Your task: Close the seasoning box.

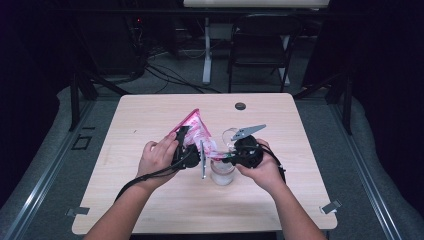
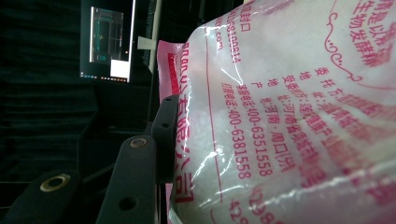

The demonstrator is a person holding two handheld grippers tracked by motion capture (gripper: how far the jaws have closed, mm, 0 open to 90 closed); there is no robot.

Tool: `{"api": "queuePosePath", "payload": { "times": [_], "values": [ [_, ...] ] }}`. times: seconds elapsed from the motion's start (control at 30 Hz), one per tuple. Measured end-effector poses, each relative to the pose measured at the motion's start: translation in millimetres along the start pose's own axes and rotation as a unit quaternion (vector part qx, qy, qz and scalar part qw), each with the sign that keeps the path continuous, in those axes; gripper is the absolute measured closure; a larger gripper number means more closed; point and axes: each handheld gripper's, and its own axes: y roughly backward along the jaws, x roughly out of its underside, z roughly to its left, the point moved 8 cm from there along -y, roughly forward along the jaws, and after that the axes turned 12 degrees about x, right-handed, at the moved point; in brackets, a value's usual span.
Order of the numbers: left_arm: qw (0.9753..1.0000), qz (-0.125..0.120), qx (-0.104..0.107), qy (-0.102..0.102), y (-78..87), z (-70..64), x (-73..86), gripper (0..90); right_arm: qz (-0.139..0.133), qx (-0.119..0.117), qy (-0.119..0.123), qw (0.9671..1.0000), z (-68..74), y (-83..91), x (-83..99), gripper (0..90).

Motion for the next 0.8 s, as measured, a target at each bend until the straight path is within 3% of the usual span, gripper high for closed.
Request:
{"api": "queuePosePath", "payload": {
  "times": [0.8],
  "values": [
    [0.9998,-0.007,-0.008,-0.016,7.1,4.7,-8.8,62.1,0.002,0.001,-0.008,1.0000,-5.3,1.4,1.5,90.0]
  ]
}}
